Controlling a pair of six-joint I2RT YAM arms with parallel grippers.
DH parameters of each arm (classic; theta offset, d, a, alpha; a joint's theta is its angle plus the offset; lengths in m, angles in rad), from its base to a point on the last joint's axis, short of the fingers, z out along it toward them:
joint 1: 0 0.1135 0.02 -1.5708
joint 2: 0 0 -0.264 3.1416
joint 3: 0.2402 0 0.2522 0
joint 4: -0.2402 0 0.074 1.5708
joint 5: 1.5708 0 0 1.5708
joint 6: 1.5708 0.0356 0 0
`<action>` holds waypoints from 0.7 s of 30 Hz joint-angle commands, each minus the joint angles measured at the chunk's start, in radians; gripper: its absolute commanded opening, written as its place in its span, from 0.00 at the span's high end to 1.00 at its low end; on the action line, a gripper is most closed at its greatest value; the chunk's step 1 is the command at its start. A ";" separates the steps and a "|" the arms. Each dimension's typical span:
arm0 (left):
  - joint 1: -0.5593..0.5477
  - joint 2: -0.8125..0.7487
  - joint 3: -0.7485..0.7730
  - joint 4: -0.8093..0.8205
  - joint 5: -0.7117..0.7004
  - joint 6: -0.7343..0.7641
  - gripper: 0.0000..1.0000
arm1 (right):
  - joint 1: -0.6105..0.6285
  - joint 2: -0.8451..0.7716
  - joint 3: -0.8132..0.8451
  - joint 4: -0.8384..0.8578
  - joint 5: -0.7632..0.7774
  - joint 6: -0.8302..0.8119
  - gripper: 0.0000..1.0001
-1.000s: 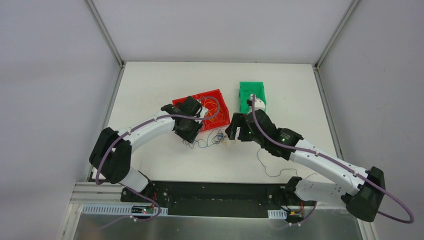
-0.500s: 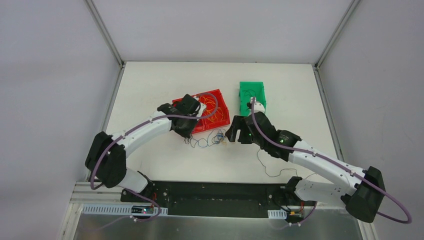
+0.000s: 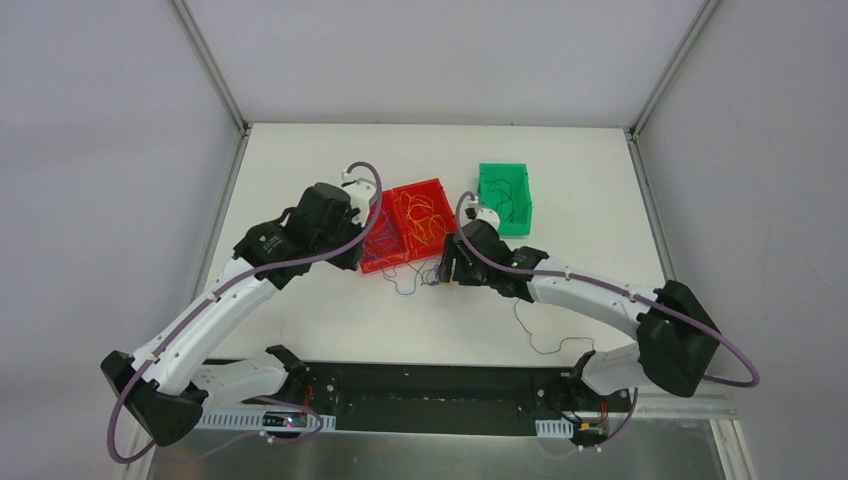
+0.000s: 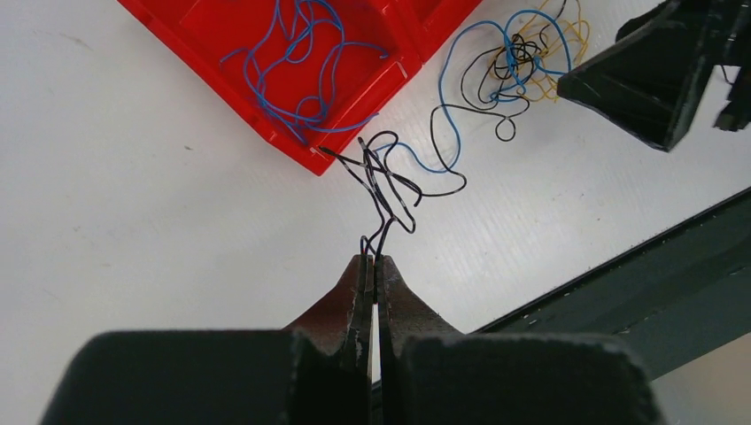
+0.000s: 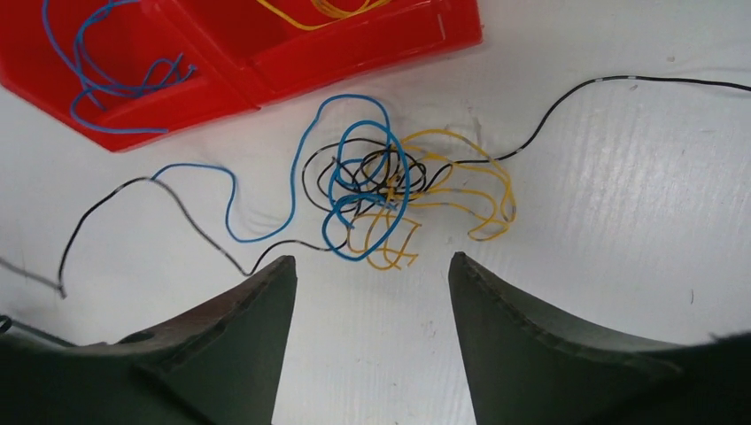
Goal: Untangle the cables
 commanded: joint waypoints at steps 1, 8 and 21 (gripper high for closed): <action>0.007 -0.046 0.067 -0.079 -0.039 -0.027 1.00 | -0.003 0.059 0.053 0.014 0.102 0.060 0.36; 0.007 -0.123 0.055 -0.087 -0.309 -0.084 1.00 | -0.004 0.143 -0.005 0.102 0.123 0.102 0.46; 0.007 -0.430 -0.005 -0.064 -0.747 -0.147 1.00 | -0.108 0.043 -0.131 -0.063 0.315 0.199 0.65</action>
